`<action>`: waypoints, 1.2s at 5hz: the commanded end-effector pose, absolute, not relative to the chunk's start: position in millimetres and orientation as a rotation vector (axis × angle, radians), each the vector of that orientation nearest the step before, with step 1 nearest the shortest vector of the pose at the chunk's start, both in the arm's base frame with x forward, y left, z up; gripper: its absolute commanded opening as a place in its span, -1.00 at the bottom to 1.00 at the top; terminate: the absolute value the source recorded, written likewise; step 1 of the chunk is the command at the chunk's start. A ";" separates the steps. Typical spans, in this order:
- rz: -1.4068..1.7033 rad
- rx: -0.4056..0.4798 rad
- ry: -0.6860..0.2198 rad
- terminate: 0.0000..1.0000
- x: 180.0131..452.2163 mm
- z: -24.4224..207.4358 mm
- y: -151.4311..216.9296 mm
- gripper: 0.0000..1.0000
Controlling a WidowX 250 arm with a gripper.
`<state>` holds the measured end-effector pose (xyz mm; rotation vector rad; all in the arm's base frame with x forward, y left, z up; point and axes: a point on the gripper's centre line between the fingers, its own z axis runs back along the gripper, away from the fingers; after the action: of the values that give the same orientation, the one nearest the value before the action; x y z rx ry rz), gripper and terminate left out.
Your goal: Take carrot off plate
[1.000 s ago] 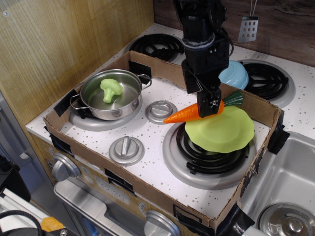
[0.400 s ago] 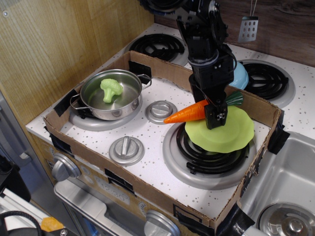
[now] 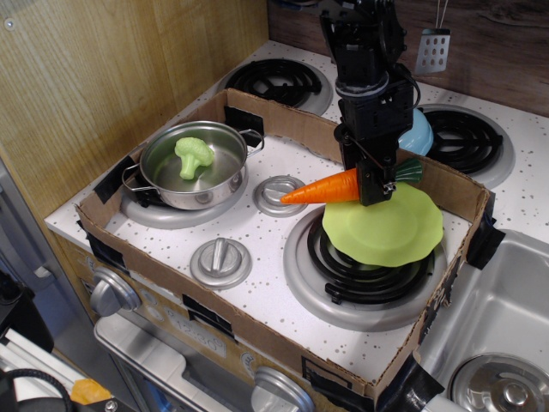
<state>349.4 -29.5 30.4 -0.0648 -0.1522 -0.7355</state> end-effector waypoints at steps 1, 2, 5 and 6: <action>-0.772 -0.025 -0.196 -1.00 356.5 57.7 -29.5 -1.00; -0.789 -0.012 -0.180 -1.00 354.8 71.5 -24.0 -1.00; -1.301 0.003 -0.149 -1.00 349.6 111.4 9.9 -1.00; -1.514 0.031 -0.220 -1.00 354.7 108.9 15.5 -1.00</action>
<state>352.7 13.8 84.1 -0.0207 -0.1745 -1.5241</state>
